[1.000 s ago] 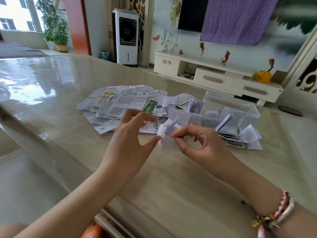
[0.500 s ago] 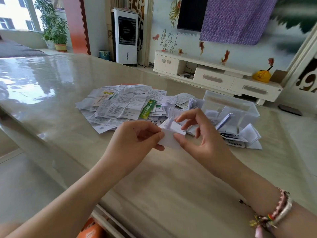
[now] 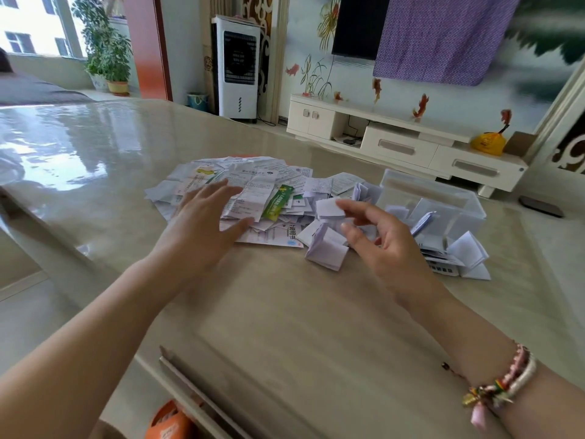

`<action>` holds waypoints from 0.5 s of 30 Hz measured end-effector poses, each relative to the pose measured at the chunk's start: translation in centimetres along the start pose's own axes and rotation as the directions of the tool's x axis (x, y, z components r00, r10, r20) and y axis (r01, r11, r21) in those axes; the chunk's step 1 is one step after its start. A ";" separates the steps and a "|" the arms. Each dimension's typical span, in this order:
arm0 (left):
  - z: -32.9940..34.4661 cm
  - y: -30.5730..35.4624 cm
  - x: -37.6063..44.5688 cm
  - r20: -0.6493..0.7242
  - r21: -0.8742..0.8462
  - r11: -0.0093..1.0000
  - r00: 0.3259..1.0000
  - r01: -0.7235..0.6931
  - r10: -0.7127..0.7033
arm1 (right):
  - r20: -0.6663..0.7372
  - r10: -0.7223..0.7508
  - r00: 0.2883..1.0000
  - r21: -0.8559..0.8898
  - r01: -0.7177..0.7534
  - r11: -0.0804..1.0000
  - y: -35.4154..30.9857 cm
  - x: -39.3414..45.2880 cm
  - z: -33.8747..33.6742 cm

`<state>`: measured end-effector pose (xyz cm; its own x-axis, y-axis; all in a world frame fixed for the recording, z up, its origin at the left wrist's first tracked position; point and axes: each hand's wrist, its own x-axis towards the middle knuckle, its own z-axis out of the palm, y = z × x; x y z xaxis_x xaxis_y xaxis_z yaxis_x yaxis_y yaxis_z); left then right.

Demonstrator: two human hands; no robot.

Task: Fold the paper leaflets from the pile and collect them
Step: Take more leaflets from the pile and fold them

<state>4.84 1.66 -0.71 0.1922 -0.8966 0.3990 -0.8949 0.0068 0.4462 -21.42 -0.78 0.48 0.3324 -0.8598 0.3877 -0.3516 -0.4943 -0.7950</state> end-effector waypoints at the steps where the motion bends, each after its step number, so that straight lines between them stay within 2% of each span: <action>1: 0.3 -0.1 0.0 0.054 0.045 0.999 0.998 0.008 -0.011 | 0.021 0.016 1.000 -0.029 -0.016 0.999 0.2 0.1 0.1; 4: 1.0 -0.2 0.1 0.130 0.115 0.993 0.990 0.034 -0.049 | 0.062 0.011 0.998 -0.158 -0.001 0.987 0.4 0.7 0.5; 9: 0.9 0.5 0.2 0.073 0.138 0.990 0.997 -0.010 0.000 | 0.150 0.030 0.988 -0.470 0.045 0.881 0.5 0.8 1.1; 15: -0.1 2.7 -1.5 0.005 0.204 0.973 0.994 -0.112 0.113 | 0.056 -0.077 0.995 -0.398 0.093 0.912 0.1 0.2 1.0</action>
<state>2.12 3.09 -0.02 0.0876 -0.8924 0.4426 -0.9741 0.0163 0.2257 -20.54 -0.92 0.00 0.4072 -0.8106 0.4208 -0.6385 -0.5821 -0.5034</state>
